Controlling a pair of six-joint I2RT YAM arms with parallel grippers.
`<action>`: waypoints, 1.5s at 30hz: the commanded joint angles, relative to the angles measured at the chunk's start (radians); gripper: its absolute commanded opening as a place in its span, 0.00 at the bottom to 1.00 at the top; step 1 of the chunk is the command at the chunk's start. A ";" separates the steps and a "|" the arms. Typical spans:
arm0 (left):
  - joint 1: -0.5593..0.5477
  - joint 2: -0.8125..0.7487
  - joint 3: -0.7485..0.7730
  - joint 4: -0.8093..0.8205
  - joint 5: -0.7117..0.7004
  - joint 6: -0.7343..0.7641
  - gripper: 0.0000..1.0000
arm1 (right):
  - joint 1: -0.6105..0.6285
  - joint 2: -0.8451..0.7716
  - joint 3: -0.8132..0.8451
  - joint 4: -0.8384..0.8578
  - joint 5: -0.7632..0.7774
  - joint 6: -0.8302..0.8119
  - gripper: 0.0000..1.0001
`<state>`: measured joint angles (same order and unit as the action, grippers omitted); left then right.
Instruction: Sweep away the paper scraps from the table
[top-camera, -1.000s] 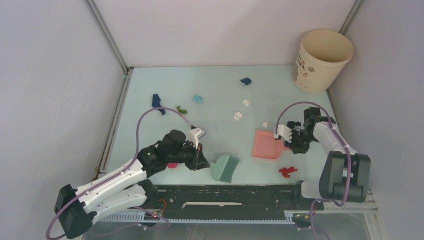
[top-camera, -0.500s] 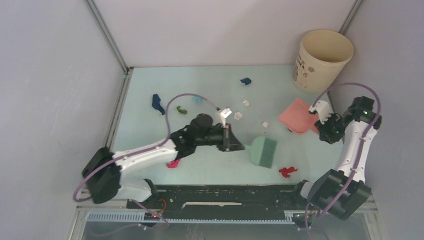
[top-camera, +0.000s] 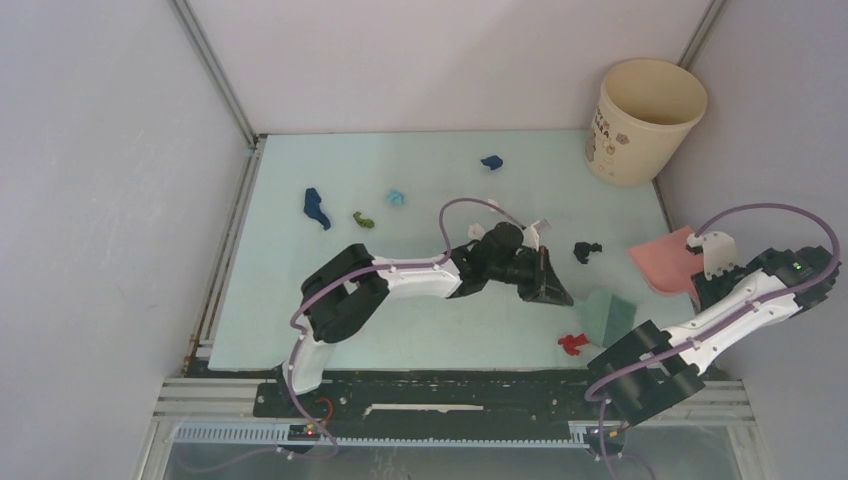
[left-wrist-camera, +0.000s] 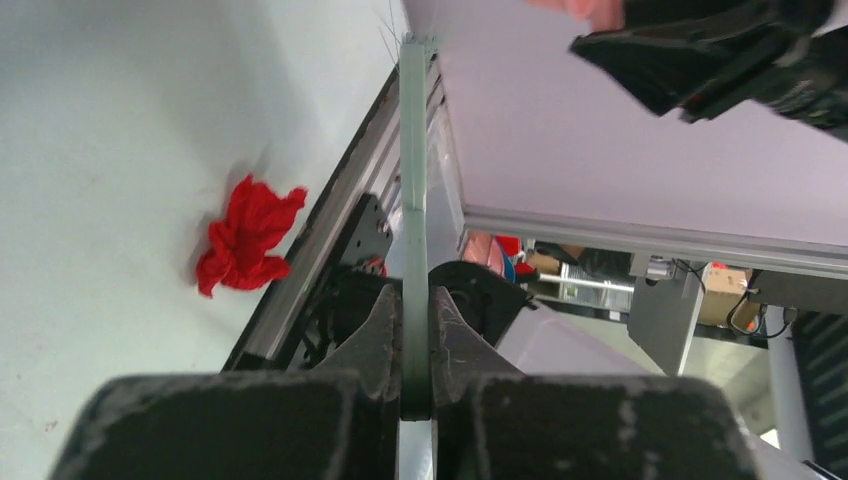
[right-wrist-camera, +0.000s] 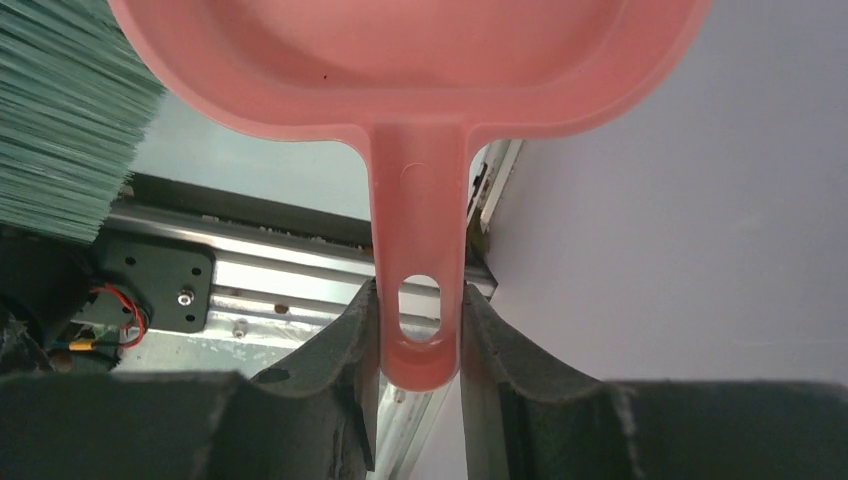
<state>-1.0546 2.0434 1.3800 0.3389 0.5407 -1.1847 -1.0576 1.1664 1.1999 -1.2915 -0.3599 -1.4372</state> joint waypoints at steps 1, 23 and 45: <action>-0.015 0.021 0.052 -0.059 0.070 -0.039 0.00 | -0.042 0.029 0.026 -0.053 0.019 -0.108 0.00; 0.139 -0.233 -0.206 -0.424 -0.076 0.252 0.00 | 0.011 -0.254 -0.287 -0.190 0.196 -0.502 0.00; 0.187 -0.686 -0.089 -0.908 -0.289 0.581 0.00 | 0.724 -0.261 -0.427 -0.162 0.293 -0.052 0.00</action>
<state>-0.8719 1.4334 1.1858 -0.4713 0.3157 -0.6350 -0.4198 0.8959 0.7765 -1.4567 -0.0982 -1.6257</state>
